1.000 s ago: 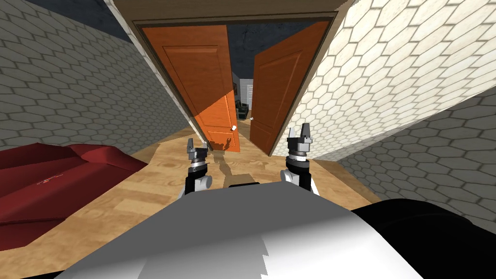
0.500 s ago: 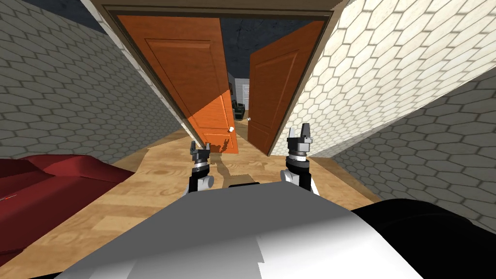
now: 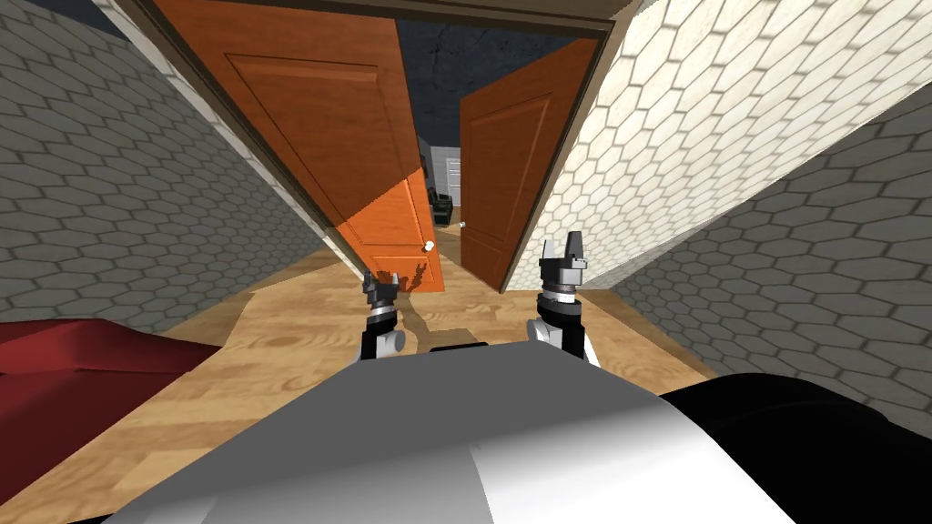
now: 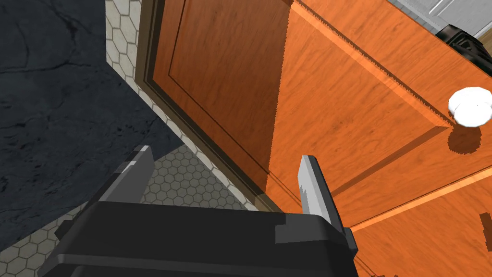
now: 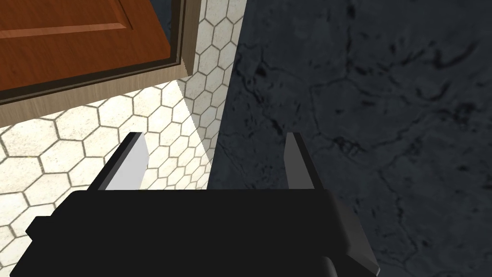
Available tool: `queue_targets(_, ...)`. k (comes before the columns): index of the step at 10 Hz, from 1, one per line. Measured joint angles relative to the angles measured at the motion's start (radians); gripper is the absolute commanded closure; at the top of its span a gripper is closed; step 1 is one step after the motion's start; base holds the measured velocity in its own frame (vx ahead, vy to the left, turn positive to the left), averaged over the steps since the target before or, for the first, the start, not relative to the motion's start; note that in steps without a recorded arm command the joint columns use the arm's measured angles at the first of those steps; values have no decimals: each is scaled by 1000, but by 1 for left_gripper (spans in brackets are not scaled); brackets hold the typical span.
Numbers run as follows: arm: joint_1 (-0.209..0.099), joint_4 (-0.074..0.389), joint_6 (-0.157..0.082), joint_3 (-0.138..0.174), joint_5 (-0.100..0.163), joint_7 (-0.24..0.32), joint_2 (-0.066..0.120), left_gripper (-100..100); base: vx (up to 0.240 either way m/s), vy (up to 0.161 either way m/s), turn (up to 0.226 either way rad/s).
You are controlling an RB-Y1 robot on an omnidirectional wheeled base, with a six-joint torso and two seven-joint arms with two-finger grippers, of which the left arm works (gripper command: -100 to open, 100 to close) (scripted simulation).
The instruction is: Push the door open
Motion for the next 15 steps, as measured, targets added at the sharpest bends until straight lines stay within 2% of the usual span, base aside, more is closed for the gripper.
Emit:
queue_targets(8, -60, 185, -42, -15, 93, 161, -2, -100, 82, 66, -140)
queue_targets(9, -65, 201, -43, -17, 105, 180, -3, -100, 78, 72, -143)
queue_targets(15, -103, 339, -81, -34, 170, 296, -19, -100, 72, 71, -131)
